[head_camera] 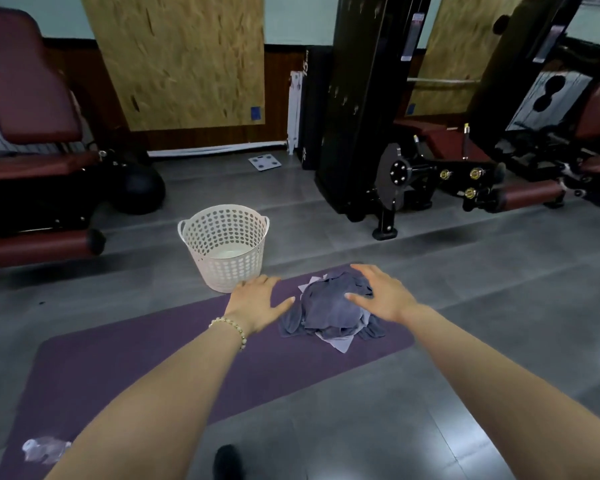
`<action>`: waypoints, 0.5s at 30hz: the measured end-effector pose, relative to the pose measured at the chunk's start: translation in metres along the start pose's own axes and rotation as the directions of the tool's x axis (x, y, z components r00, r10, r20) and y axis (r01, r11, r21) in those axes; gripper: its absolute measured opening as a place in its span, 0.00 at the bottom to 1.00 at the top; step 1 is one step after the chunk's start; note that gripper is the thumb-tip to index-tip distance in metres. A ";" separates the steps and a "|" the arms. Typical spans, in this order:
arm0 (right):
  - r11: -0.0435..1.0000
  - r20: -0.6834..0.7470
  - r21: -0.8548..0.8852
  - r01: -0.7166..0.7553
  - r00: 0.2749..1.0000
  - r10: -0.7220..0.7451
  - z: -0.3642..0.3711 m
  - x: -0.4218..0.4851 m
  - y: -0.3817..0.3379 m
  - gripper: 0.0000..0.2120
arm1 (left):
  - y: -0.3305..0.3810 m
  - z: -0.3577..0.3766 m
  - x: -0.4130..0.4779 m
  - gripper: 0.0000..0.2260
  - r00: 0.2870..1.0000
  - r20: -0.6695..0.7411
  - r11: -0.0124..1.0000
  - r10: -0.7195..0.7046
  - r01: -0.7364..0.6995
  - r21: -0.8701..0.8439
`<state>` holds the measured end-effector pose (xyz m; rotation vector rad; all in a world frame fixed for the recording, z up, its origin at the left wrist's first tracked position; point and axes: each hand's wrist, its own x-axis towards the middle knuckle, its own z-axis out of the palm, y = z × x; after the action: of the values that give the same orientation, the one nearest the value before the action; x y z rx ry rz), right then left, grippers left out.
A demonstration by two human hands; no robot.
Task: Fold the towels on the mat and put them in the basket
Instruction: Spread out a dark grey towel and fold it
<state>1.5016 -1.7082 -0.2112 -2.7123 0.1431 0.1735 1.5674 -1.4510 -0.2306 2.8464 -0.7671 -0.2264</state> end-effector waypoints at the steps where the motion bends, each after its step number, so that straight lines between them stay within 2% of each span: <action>1: 1.000 0.010 -0.015 -0.005 1.000 0.005 0.004 0.016 0.001 0.32 | -0.010 0.001 0.016 0.28 1.000 0.009 1.000 0.005 -0.005 0.007; 8: 0.986 0.030 0.054 -0.154 0.988 0.153 0.026 0.126 0.003 0.32 | -0.083 0.010 0.123 0.29 0.992 0.115 0.998 0.055 -0.059 0.032; 15: 0.976 0.110 0.069 -0.204 0.974 0.196 0.055 0.224 0.031 0.31 | -0.120 0.039 0.213 0.29 0.984 0.177 1.000 0.028 -0.026 -0.016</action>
<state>1.7135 -1.7300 -0.3056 -2.5990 0.3855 0.3580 1.7998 -1.4630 -0.3153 2.8290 -0.8330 -0.4852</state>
